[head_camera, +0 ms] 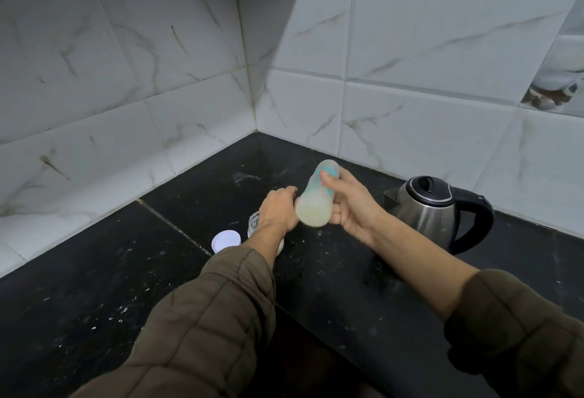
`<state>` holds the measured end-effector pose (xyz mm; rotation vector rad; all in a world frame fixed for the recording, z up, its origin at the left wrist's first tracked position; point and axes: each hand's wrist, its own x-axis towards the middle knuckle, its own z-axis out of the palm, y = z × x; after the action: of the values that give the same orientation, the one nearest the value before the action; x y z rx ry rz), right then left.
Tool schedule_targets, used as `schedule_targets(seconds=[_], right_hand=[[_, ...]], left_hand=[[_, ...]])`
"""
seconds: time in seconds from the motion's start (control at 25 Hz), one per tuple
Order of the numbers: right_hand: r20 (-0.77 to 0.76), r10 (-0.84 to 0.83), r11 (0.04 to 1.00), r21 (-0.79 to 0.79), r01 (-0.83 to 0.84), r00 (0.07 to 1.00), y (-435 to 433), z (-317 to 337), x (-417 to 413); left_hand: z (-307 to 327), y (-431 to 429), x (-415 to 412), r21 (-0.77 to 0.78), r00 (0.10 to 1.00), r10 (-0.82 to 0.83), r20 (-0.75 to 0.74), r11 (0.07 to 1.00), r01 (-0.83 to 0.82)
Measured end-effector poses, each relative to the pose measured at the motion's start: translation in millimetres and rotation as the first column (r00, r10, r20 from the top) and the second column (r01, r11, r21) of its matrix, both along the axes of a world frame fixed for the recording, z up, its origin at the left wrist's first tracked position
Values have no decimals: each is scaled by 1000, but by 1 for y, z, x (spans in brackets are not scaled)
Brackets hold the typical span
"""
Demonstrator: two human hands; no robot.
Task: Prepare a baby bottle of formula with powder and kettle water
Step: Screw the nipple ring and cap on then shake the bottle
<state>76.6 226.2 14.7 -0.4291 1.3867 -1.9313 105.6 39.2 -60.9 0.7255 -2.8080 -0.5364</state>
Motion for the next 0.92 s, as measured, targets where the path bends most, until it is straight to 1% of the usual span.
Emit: schedule_targets(seconds=[0.04,0.08,0.12,0.16,0.2,0.24,0.28,0.32,0.36,0.4,0.44,0.52,0.56,0.6,0.64,0.68,0.72,0.76,0.8,0.84,0.88,0.92], right_hand=[[131,-97,993,-52,105,987,-2,1,-4],[276,-190,972,-83,220,942,-4,2,-9],[383,-244,948,-100,303,891,-6,1,-13],[427,-255,943,-90,322,867,-6,0,-13],[420,-223,960,-61,273,880,-5,1,-9],[374,-155,984,-25,176,914,-3,3,-4],[289,-50,999,25,45,956,0,5,1],[205,56,995,67,-71,977,2,6,4],[150,107,989,85,-121,983,4,7,5],[157,89,993,66,-100,984,4,8,5],[220,19,999,21,-24,975,4,9,3],[373,-170,980,-32,196,912,1,6,-7],[405,-201,971,-41,237,892,0,5,-10],[399,-177,978,-28,204,900,1,5,-7],[354,-102,994,0,109,930,1,6,-3],[260,9,999,44,-21,965,3,7,-1],[148,124,986,89,-138,981,5,8,3],[65,202,972,108,-208,977,6,9,4],[36,205,973,100,-207,978,6,10,5],[75,142,987,65,-147,987,5,12,4],[170,39,999,27,-44,985,2,14,1],[291,-73,997,-6,78,954,1,14,-3]], left_hand=[[0,1,1,5,999,14,-30,1000,-14],[1,1,2,10,998,25,-54,1000,-25],[2,2,4,14,997,31,-67,999,-30],[3,3,5,15,997,34,-68,999,-33],[3,3,5,12,998,30,-64,999,-29],[2,2,5,10,998,24,-52,1000,-23],[1,1,4,8,999,19,-37,1000,-19],[1,-1,4,14,1000,19,-23,1000,-19],[2,-1,5,24,1000,21,-21,999,-21],[3,-1,7,27,999,24,-30,999,-23],[4,-2,7,25,999,26,-45,999,-25],[4,-1,8,22,998,34,-56,999,-33],[6,1,9,18,998,36,-56,999,-35],[6,1,9,14,998,31,-55,999,-30],[6,0,9,12,998,21,-50,1000,-21],[5,-1,8,12,999,13,-39,1000,-13],[6,-2,7,15,1000,10,-23,1000,-10],[7,-1,7,18,1000,11,-10,1000,-11],[8,-2,7,15,1000,15,-7,1000,-15],[9,-2,8,7,1000,20,-17,1000,-20],[9,-3,9,4,999,25,-34,1000,-25],[9,-2,10,7,998,31,-49,999,-31]])
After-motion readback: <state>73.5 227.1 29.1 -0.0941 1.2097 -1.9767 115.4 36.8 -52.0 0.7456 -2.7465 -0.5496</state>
